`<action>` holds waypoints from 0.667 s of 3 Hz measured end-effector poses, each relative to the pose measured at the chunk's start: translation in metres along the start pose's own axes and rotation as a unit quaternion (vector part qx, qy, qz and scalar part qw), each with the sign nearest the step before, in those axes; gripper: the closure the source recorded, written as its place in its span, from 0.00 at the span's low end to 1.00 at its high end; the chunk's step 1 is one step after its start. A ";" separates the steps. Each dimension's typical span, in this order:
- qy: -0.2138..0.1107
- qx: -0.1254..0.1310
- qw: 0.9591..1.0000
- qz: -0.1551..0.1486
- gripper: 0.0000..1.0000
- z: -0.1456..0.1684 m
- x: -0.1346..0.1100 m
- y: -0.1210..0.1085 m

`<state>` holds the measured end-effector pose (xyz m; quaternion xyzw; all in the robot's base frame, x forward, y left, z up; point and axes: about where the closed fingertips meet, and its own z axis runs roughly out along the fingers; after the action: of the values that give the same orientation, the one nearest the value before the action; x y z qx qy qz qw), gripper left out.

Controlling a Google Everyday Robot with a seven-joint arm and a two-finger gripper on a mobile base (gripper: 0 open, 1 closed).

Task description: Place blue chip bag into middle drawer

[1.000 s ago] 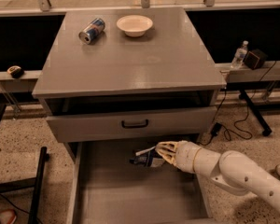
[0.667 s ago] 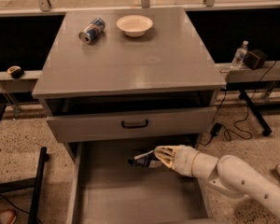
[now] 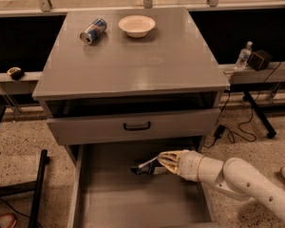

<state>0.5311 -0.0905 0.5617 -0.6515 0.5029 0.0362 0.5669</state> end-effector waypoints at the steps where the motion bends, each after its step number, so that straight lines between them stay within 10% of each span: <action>1: 0.000 0.000 1.000 0.000 0.60 0.000 0.000 0.000; 2: 0.000 0.000 1.000 0.000 0.37 0.000 0.000 0.000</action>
Offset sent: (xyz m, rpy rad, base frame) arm 0.0000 0.0000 0.0000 0.0000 0.0000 0.0000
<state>0.5311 -0.0905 0.5617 -0.6515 0.5029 0.0362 0.5669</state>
